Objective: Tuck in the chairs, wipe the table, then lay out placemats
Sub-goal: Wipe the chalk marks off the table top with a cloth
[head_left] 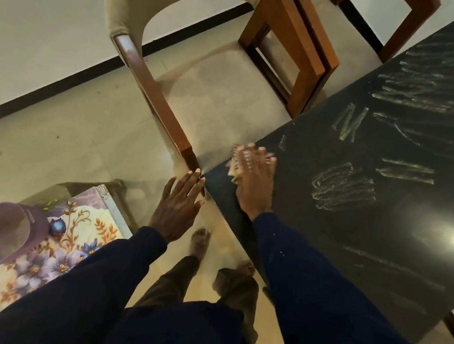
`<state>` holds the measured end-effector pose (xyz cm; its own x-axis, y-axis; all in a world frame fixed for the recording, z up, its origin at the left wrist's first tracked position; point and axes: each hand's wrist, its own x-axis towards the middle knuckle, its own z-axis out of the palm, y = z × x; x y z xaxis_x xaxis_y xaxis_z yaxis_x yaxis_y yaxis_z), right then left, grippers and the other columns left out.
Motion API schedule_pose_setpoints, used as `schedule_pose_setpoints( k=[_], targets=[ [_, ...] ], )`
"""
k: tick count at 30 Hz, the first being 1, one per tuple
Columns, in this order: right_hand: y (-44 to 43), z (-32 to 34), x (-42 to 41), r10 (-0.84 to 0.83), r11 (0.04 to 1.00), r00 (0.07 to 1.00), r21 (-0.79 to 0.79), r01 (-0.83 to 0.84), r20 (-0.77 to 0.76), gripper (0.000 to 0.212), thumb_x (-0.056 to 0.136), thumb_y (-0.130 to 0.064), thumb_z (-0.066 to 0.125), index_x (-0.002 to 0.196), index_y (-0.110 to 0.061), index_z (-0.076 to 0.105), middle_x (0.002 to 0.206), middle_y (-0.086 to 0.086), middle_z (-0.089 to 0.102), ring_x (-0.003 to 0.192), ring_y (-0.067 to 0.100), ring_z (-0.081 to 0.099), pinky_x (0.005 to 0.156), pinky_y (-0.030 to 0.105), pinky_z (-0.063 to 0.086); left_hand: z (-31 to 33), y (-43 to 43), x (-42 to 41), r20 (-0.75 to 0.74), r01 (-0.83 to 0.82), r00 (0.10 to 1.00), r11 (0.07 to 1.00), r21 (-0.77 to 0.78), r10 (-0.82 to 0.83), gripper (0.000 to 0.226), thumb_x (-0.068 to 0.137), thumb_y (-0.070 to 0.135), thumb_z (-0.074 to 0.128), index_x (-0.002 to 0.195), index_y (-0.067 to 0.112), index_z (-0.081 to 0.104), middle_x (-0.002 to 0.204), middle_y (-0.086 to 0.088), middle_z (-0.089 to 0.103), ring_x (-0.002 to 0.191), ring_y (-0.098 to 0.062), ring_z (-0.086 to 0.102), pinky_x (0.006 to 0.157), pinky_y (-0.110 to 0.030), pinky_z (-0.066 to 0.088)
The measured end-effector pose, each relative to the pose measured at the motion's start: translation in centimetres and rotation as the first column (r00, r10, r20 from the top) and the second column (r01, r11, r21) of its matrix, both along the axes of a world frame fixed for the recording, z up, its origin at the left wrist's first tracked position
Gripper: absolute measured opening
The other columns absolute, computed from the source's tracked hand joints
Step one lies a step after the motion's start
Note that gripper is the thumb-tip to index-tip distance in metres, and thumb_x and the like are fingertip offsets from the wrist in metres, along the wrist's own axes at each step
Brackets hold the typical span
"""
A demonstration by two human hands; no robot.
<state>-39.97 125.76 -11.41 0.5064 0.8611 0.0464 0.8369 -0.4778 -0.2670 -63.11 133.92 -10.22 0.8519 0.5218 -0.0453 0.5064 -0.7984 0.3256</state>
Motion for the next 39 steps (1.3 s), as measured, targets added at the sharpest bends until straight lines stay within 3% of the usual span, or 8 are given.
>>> schedule_pose_setpoints(
  k=[4, 7, 11, 14, 22, 27, 31, 39],
  targets=[
    [-4.2, -1.0, -2.4, 0.467, 0.88, 0.879, -0.052, -0.473, -0.097, 0.08, 0.098, -0.018, 0.068, 0.167, -0.025, 0.028, 0.177, 0.006, 0.019, 0.166, 0.029, 0.003, 0.133, 0.059, 0.005, 0.4, 0.7, -0.5, -0.001, -0.075, 0.997, 0.997, 0.032, 0.075, 0.05, 0.11, 0.023, 0.053, 0.156, 0.006, 0.045, 0.166, -0.02, 0.039, 0.155, -0.038, 0.037, 0.125, -0.061, 0.031],
    [-8.2, -0.7, 0.7, 0.558, 0.82, 0.824, -0.09, -0.565, -0.097, 0.082, 0.097, -0.023, 0.067, 0.168, -0.025, 0.026, 0.178, 0.004, 0.014, 0.166, 0.026, -0.001, 0.134, 0.055, 0.001, 0.3, 1.7, -1.3, -0.002, -0.092, 0.996, 0.995, 0.027, 0.092, 0.05, 0.109, 0.029, 0.044, 0.153, 0.005, 0.047, 0.162, -0.022, 0.044, 0.151, -0.041, 0.044, 0.122, -0.062, 0.036],
    [-6.8, -0.1, 3.2, 0.043, 0.998, 0.999, -0.048, -0.042, 0.017, 0.085, 0.091, -0.015, 0.074, 0.165, -0.02, 0.032, 0.177, 0.008, 0.023, 0.165, 0.031, 0.012, 0.133, 0.056, 0.009, 0.1, 2.0, -1.9, 0.004, -0.085, 0.996, 0.996, 0.022, 0.085, 0.048, 0.112, 0.031, 0.042, 0.152, 0.005, 0.048, 0.161, -0.022, 0.047, 0.148, -0.043, 0.046, 0.121, -0.061, 0.035],
    [-2.5, 0.1, 0.0, -0.219, 0.974, 0.976, -0.063, 0.219, 0.018, 0.09, 0.091, -0.02, 0.072, 0.168, -0.017, 0.026, 0.177, 0.013, 0.019, 0.165, 0.034, 0.008, 0.133, 0.056, 0.0, 0.0, 1.3, -1.6, 0.006, -0.076, 0.997, 0.997, -0.002, 0.076, 0.048, 0.11, 0.027, 0.048, 0.152, 0.005, 0.049, 0.161, -0.022, 0.046, 0.149, -0.043, 0.046, 0.121, -0.06, 0.032],
    [-8.2, -1.5, -3.4, 0.553, 0.827, 0.827, -0.052, -0.559, -0.102, 0.073, 0.101, -0.022, 0.061, 0.167, -0.027, 0.029, 0.178, 0.004, 0.017, 0.166, 0.028, 0.003, 0.133, 0.059, 0.005, 0.7, 1.5, -1.3, 0.07, -0.063, 0.996, 0.998, -0.018, 0.064, 0.053, 0.103, 0.016, 0.065, 0.153, 0.005, 0.047, 0.161, -0.023, 0.046, 0.148, -0.042, 0.046, 0.12, -0.062, 0.039],
    [-9.1, -0.3, 2.9, 0.111, 0.992, 0.994, -0.051, -0.112, -0.023, 0.083, 0.093, -0.014, 0.069, 0.166, -0.022, 0.032, 0.178, 0.005, 0.018, 0.166, 0.029, 0.008, 0.132, 0.06, 0.01, 0.2, 1.5, -1.8, 0.028, -0.061, 0.998, 0.997, -0.053, 0.062, 0.048, 0.107, 0.023, 0.053, 0.152, 0.006, 0.049, 0.161, -0.022, 0.046, 0.149, -0.042, 0.046, 0.12, -0.062, 0.038],
    [-2.4, 0.0, 3.2, -0.174, 0.984, 0.984, -0.028, 0.174, 0.031, 0.08, 0.095, -0.015, 0.063, 0.168, -0.017, 0.029, 0.177, 0.01, 0.022, 0.165, 0.033, 0.012, 0.133, 0.057, 0.006, -0.4, 0.4, -0.8, 0.008, 0.031, 1.0, 0.997, -0.069, -0.03, 0.05, 0.112, 0.03, 0.042, 0.158, 0.01, 0.04, 0.168, -0.018, 0.036, 0.156, -0.038, 0.035, 0.124, -0.061, 0.033],
    [-5.1, -0.7, 5.1, 0.468, 0.883, 0.883, -0.058, -0.465, 0.039, 0.078, 0.096, -0.022, 0.061, 0.167, -0.019, 0.029, 0.177, 0.009, 0.019, 0.165, 0.032, 0.011, 0.133, 0.057, 0.01, -0.5, 0.1, 0.3, -0.022, 0.1, 0.995, 0.993, -0.069, -0.102, 0.059, 0.114, 0.042, 0.028, 0.165, 0.013, 0.03, 0.174, -0.013, 0.024, 0.161, -0.032, 0.024, 0.128, -0.057, 0.027]
  ],
)
